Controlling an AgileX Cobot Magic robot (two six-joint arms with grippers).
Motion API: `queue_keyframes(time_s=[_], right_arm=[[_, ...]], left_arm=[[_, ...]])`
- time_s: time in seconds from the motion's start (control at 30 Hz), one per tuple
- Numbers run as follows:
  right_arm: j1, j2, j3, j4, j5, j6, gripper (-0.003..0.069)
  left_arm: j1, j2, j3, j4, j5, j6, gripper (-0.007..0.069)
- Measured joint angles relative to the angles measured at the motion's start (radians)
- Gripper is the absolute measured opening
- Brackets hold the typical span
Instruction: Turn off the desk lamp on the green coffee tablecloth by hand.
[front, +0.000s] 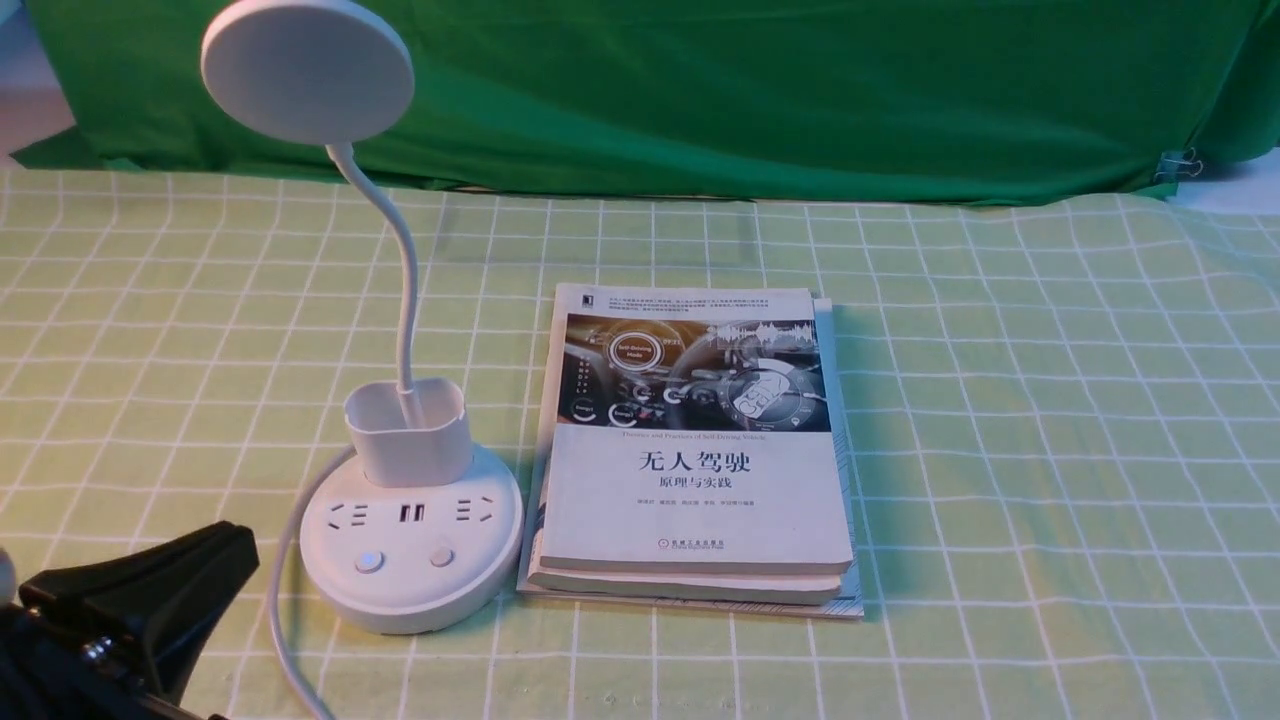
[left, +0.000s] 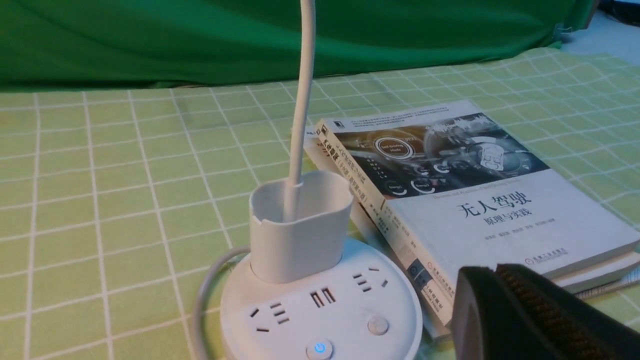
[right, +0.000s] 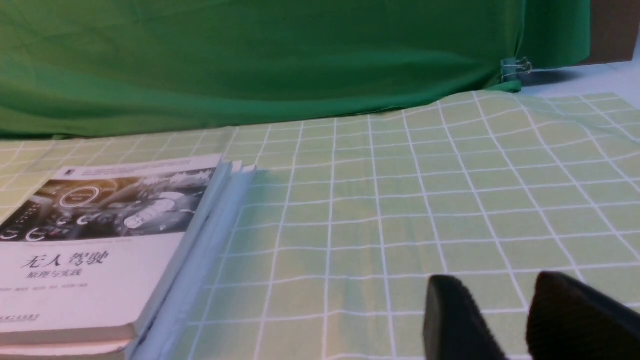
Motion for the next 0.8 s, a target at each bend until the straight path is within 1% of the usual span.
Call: queue_keyframes(time_s=[0.13,0.17,0.2,0.27,0.3,0.33,0.4,0.43,0.47,0.5,0.57,0.7,0.8], right_arm=[[0.0,0.0,0.0,0.0,-0.001,0.0,0.0239],[0.0,0.0,0.0,0.0,-0.001,0.0,0.0239],[0.0,0.0,0.0,0.0,-0.001,0.0,0.0239],[0.0,0.0,0.0,0.0,-0.001,0.0,0.0239],[0.0,0.0,0.0,0.0,-0.001,0.0,0.0239],[0.0,0.0,0.0,0.0,-0.001,0.001,0.0239],[0.0,0.0,0.0,0.0,-0.001,0.001,0.0239],[0.0,0.0,0.0,0.0,-0.001,0.001,0.0239],[0.0,0.0,0.0,0.0,-0.001,0.001,0.0239],[0.0,0.0,0.0,0.0,-0.001,0.001,0.0239],[0.0,0.0,0.0,0.0,-0.001,0.0,0.0239],[0.0,0.0,0.0,0.0,-0.001,0.0,0.0239],[0.0,0.0,0.0,0.0,-0.005,0.001,0.0238]], left_arm=[[0.009,-0.02,0.011,0.008,-0.045,0.018,0.0001],[0.038,-0.05,0.026,-0.006,-0.09,0.055,0.0001],[0.043,-0.055,0.031,-0.009,-0.096,0.065,0.0001],[0.136,-0.138,0.073,-0.057,-0.153,0.121,0.0001],[0.144,-0.138,0.077,-0.06,-0.155,0.123,0.0001],[0.212,-0.2,0.104,-0.076,-0.154,0.14,0.0001],[0.274,-0.248,0.12,-0.083,-0.143,0.142,0.0001],[0.333,-0.293,0.134,-0.086,-0.127,0.142,0.0001],[0.341,-0.299,0.139,-0.088,-0.127,0.142,0.0001],[0.4,-0.345,0.157,-0.089,-0.102,0.137,0.0001],[0.453,-0.395,0.179,-0.089,-0.068,0.129,0.0001],[0.485,-0.476,0.185,-0.09,0.021,0.094,0.0001],[0.487,-0.485,0.186,-0.09,0.156,0.082,0.0001]])
